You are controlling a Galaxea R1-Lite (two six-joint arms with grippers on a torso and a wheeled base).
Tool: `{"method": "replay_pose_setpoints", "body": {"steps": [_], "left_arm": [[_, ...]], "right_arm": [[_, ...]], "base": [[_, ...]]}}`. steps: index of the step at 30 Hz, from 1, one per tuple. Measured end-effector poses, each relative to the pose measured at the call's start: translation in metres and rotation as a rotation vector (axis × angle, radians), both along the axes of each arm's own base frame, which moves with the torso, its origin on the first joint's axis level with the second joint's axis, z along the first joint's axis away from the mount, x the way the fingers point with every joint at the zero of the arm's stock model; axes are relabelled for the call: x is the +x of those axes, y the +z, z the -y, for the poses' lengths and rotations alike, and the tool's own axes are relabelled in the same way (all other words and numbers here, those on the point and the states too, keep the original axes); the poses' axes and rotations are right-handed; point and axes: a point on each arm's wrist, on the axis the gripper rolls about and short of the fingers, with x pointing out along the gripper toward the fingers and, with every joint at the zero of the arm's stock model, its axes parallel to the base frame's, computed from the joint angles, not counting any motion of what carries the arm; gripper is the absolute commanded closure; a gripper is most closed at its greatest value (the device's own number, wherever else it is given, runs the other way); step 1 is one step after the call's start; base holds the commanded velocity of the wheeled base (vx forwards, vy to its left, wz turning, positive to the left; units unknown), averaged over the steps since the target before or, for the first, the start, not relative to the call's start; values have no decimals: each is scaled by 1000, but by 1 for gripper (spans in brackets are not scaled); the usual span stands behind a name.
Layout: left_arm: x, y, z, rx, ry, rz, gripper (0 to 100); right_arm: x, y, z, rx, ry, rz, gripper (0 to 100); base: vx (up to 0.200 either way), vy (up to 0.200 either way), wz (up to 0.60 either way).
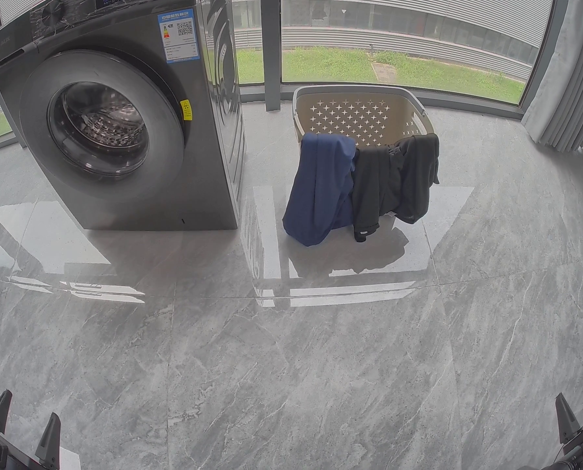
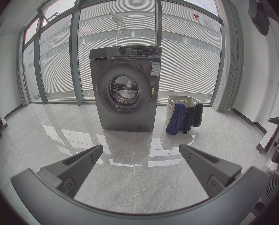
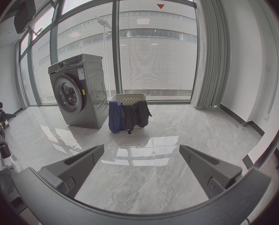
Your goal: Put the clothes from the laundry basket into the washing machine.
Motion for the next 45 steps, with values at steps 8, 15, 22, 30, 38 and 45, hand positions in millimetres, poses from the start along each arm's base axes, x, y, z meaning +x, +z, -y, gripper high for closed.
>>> {"method": "replay_pose_setpoints", "body": {"steps": [8,15,22,30,38,45], "left_arm": [[0,0,0,0,0,-1,0],[0,0,0,0,0,-1,0],[0,0,0,0,0,-1,0],[0,0,0,0,0,-2,0],[0,0,0,-1,0,-1,0],[0,0,0,-3,0,-1,0]], "right_arm": [[0,0,0,2,-2,0,0],[0,0,0,-3,1,-1,0],[0,0,0,0,0,-1,0],[0,0,0,1,-1,0,0],[0,0,0,1,0,0,0],[0,0,0,1,0,0,0]], "base": [[100,0,0],[0,0,-343],[86,0,-171],[200,0,0],[200,0,0],[171,0,0]]}}
